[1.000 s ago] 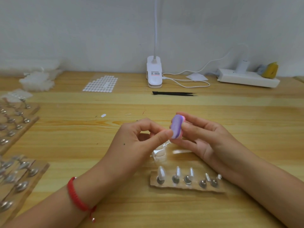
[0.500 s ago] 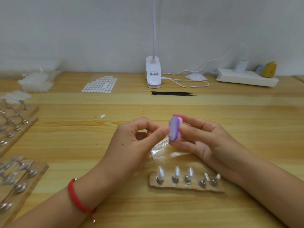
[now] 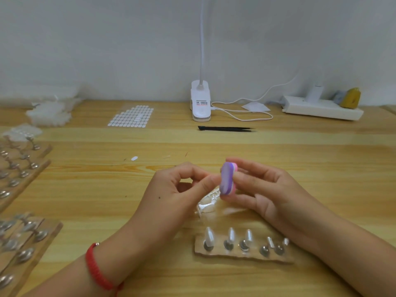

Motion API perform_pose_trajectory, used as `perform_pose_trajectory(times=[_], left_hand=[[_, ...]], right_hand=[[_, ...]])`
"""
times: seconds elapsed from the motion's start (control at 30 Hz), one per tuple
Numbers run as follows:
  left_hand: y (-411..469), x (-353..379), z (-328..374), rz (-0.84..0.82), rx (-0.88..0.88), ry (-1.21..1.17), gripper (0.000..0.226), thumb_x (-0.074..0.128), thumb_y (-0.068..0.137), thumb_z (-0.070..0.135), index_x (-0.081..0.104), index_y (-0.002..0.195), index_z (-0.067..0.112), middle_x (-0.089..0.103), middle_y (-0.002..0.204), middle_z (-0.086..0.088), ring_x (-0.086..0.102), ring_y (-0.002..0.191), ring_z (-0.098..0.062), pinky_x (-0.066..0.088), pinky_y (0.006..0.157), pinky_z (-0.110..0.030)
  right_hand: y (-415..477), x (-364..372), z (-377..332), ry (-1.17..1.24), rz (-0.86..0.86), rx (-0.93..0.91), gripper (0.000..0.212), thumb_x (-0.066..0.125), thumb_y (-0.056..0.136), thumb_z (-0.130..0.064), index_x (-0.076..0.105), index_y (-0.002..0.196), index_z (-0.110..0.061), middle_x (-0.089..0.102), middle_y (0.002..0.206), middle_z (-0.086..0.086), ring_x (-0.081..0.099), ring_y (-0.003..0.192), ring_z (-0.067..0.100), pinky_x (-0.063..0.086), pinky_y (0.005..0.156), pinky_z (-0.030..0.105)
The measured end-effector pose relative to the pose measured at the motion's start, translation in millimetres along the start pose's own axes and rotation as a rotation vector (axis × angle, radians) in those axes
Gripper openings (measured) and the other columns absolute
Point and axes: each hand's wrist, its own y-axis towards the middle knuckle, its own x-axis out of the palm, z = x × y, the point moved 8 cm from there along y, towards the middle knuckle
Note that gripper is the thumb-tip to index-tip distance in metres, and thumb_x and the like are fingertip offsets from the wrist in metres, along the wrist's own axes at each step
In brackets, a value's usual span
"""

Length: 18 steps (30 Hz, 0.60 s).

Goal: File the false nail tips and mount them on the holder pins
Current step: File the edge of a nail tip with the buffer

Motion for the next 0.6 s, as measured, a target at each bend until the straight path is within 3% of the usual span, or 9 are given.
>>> perform_pose_trajectory(times=[0.23, 0.4, 0.5, 0.6], left_hand=[[-1.1, -3.9, -0.1, 0.048, -0.01, -0.02, 0.016, 0.066, 0.072, 0.033, 0.066, 0.067, 0.019, 0.044, 0.038, 0.018, 0.039, 0.033, 0.004, 0.027, 0.039, -0.001], [-0.7, -2.0, -2.9, 0.023, -0.042, -0.036, 0.016, 0.066, 0.073, 0.031, 0.067, 0.069, 0.016, 0.043, 0.038, 0.018, 0.038, 0.032, 0.003, 0.026, 0.038, -0.003], [-0.4, -5.8, -3.8, 0.055, -0.009, -0.001, 0.019, 0.066, 0.071, 0.039, 0.069, 0.068, 0.02, 0.043, 0.043, 0.014, 0.034, 0.035, 0.002, 0.026, 0.04, -0.005], [-2.5, 0.9, -1.2, -0.004, 0.027, 0.029, 0.024, 0.067, 0.071, 0.041, 0.072, 0.071, 0.018, 0.057, 0.059, 0.0, 0.037, 0.04, 0.001, 0.028, 0.044, -0.007]], right_hand=[[-2.2, 2.5, 1.7, -0.075, -0.023, 0.02, 0.033, 0.082, 0.064, -0.001, 0.077, 0.096, -0.008, 0.072, 0.094, 0.013, 0.072, 0.083, 0.023, 0.059, 0.068, 0.029], [-0.3, -1.3, 0.1, 0.018, 0.005, 0.009, 0.034, 0.079, 0.061, -0.011, 0.078, 0.095, -0.011, 0.072, 0.094, 0.013, 0.072, 0.086, 0.024, 0.059, 0.07, 0.03], [-0.7, 3.6, 1.7, -0.054, -0.039, 0.014, 0.032, 0.077, 0.066, -0.01, 0.077, 0.098, -0.011, 0.074, 0.095, 0.012, 0.073, 0.083, 0.022, 0.058, 0.07, 0.028], [0.2, 1.5, 1.4, 0.0, -0.027, 0.017, 0.029, 0.073, 0.075, -0.006, 0.075, 0.103, -0.009, 0.073, 0.101, 0.018, 0.072, 0.09, 0.024, 0.058, 0.073, 0.03]])
